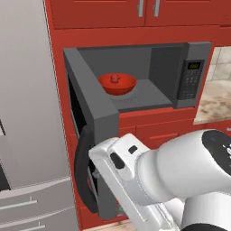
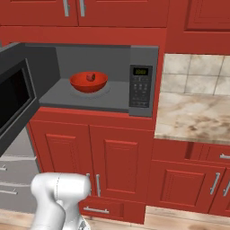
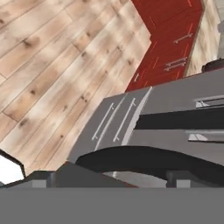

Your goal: Pick the bell pepper from the sink and place it in the bowl. Then pick the bowl and place it in the microwave. Then close the microwave door and press the start button.

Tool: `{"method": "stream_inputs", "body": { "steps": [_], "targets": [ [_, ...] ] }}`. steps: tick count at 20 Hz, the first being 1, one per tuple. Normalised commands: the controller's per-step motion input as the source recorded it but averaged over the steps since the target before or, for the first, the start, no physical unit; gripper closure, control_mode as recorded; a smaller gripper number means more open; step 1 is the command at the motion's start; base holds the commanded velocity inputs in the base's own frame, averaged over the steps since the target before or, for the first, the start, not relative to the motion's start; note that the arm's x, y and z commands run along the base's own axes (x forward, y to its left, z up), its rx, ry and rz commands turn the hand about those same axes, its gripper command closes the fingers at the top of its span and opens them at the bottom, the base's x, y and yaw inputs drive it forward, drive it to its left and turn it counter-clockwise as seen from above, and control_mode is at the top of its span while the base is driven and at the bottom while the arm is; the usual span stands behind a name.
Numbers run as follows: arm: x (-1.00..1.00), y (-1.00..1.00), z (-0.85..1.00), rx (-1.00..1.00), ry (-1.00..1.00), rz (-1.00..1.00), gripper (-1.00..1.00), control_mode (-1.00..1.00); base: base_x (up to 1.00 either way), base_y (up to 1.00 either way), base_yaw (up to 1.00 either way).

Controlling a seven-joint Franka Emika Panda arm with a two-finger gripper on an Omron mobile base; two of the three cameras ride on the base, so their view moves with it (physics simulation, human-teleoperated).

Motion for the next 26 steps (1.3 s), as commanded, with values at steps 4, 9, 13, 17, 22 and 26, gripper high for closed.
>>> {"method": "stream_inputs", "body": {
  "steps": [4, 9, 13, 17, 22, 26],
  "targets": [
    [0.22, 0.83, -0.33, -0.02, -0.20, -0.15, -1.00, -1.00, 0.00, 0.00, 0.00],
    [0.00, 0.80, -0.02, -0.03, -0.24, -0.13, -1.00, -1.00, 0.00, 0.00, 0.00],
    [0.36, 0.62, 0.00, -0.03, -0.13, -0.19, -1.00, -1.00, 0.00, 0.00, 0.00],
    [0.76, 0.19, -0.09, 0.00, -0.02, -0.27, -1.00, -1.00, 0.00, 0.00, 0.00],
    [1.00, 0.10, -0.40, -0.01, 0.00, -0.29, -1.00, -1.00, 0.00, 0.00, 0.00],
    [0.51, -0.13, -0.21, 0.00, 0.00, -0.25, -1.00, -1.00, 0.00, 0.00, 0.00]
  ]
}}
